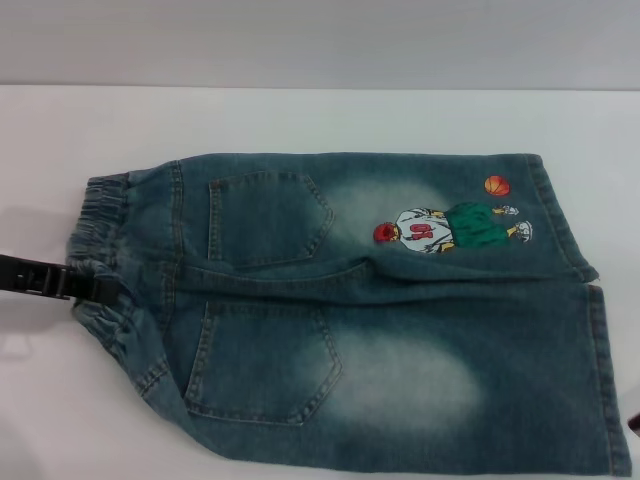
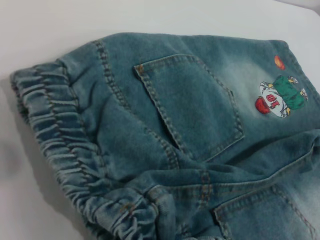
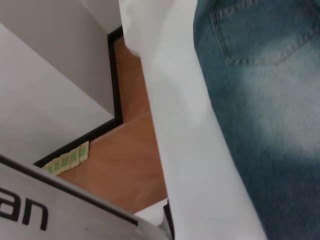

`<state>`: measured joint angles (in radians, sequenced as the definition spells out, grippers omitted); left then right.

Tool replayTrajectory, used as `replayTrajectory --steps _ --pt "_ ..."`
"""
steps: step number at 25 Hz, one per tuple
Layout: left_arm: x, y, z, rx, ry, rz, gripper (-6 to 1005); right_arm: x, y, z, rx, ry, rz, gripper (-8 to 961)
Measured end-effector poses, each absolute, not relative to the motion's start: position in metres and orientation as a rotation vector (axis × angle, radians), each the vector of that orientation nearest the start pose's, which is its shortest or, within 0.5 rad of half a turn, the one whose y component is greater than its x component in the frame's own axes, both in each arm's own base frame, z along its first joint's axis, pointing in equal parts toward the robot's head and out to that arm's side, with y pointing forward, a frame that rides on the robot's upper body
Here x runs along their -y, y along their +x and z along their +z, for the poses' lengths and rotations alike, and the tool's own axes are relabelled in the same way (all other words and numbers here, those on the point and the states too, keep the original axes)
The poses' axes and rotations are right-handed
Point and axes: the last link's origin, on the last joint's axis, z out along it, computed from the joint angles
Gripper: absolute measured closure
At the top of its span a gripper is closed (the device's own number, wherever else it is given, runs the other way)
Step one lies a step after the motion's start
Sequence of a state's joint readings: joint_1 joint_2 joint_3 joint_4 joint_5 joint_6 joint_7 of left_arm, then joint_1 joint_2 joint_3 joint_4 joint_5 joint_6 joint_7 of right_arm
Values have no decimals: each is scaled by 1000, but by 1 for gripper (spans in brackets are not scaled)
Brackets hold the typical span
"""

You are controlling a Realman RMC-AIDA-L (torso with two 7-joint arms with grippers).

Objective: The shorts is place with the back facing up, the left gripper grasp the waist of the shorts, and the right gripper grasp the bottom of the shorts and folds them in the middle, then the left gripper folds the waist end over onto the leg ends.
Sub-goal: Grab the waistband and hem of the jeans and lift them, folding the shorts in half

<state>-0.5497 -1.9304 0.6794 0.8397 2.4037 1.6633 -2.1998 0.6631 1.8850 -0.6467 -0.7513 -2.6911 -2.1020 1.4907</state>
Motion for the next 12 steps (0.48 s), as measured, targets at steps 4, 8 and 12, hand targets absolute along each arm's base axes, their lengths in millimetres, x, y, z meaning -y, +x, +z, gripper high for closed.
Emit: replayTrajectory --steps 4,8,12 --pt "-333 -306 74 1562 -2479 -125 946 -284 293 86 -848 -3308 -256 312" --pt "-334 -302 70 1563 -2493 -132 945 -281 298 86 -898 -3304 -329 312" --pt "-333 -302 69 1566 -2495 -133 944 -279 299 82 -911 -3313 -345 312"
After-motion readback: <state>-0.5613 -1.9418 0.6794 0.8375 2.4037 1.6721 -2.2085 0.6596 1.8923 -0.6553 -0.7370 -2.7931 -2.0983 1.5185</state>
